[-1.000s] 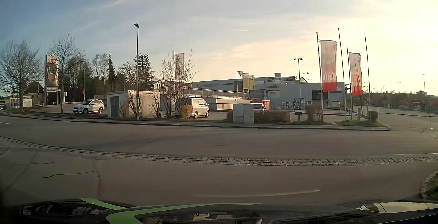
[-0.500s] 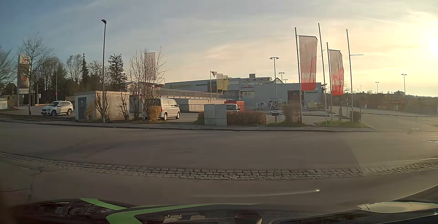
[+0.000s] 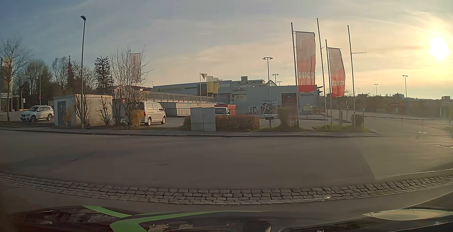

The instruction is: Follow the waypoints while adhering to traffic rules and regulations

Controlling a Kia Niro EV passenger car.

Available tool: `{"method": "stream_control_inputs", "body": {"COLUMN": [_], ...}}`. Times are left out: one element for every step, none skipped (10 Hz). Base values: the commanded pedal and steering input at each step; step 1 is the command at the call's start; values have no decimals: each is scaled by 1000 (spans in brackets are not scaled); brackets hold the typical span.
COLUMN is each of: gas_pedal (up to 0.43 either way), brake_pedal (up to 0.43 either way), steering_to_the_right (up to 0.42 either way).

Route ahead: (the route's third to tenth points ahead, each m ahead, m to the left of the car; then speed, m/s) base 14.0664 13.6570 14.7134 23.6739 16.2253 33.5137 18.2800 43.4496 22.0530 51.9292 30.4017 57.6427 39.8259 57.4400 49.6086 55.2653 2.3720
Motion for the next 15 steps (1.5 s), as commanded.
{"method": "stream_control_inputs", "body": {"gas_pedal": [0,0,0,0,0,0,0,0,0,0,0,0,0,0,0], "brake_pedal": [238,238,238,238,244,232,195,201,213,213,213,213,220,213,49], "steering_to_the_right": [92,81,69,49,33,11,-4,-18,-33,-49,-60,-75,-89,-100,-116]}}
